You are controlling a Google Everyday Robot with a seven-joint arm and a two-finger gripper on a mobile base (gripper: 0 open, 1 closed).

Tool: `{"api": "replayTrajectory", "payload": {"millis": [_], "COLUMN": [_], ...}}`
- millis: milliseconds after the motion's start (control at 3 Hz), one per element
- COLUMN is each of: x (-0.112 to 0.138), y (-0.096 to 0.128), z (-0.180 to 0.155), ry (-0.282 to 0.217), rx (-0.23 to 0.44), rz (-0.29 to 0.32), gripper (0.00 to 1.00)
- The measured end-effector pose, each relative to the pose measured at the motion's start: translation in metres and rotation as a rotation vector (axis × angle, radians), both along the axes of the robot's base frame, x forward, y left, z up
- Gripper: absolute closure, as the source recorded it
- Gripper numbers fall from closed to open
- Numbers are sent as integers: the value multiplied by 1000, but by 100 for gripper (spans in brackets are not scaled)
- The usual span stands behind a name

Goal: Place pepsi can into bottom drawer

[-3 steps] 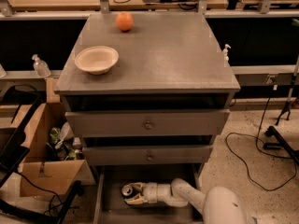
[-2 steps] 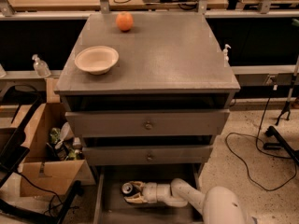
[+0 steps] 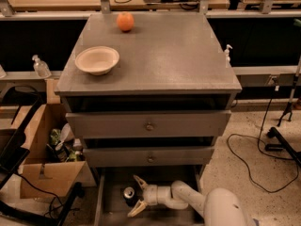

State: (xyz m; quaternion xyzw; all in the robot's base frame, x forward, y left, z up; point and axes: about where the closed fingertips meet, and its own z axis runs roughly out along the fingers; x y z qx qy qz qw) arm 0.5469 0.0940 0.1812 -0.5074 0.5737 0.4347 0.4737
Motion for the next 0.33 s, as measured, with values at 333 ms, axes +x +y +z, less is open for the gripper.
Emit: {"api": "replayTrajectory", "payload": {"millis": [333], "x": [0], "y": [0], "z": [0], "ry": [0], "rx": [0], "rz": [0], "gripper": [0]}}
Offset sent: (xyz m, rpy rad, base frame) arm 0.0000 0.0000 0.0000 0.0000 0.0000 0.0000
